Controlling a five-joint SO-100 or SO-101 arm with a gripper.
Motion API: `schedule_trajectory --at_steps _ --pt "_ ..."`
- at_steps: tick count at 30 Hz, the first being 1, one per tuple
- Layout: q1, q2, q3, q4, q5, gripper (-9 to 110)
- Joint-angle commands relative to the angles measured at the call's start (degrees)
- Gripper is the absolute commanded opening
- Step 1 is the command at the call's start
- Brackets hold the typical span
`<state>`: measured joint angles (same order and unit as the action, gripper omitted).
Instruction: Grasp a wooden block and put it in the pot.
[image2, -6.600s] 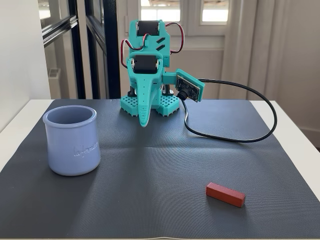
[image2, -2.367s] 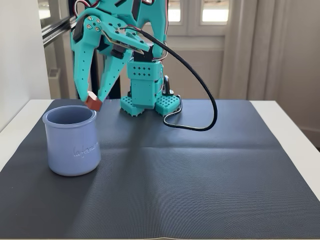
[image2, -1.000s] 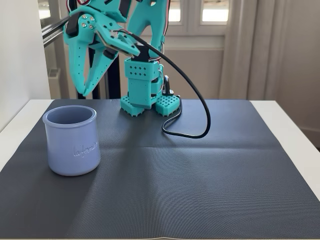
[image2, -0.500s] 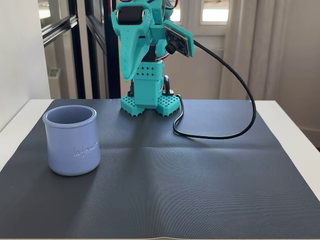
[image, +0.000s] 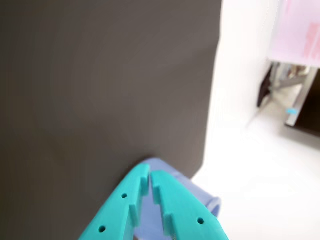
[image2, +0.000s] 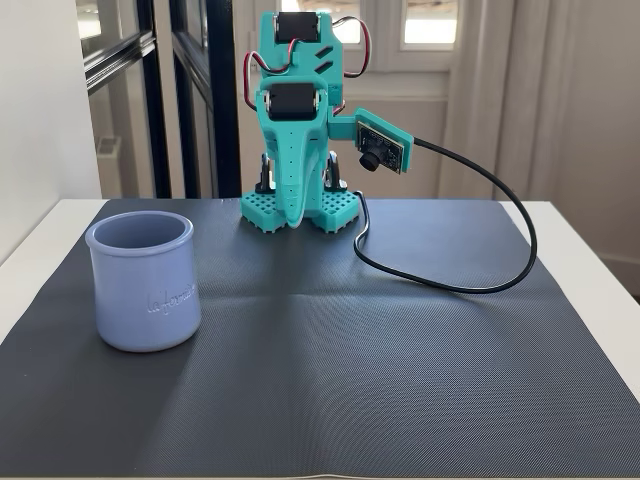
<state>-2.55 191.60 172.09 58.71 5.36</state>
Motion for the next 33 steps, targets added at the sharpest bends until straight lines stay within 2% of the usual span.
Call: schedule_trajectory --at_steps 1,9,33 --pt "-0.3 2.5 2.2 0.0 -0.3 0" --pt "-3.6 3.2 5.2 -0.2 -0.3 0" --pt "-3.1 3.1 5.5 -0.5 -1.0 0"
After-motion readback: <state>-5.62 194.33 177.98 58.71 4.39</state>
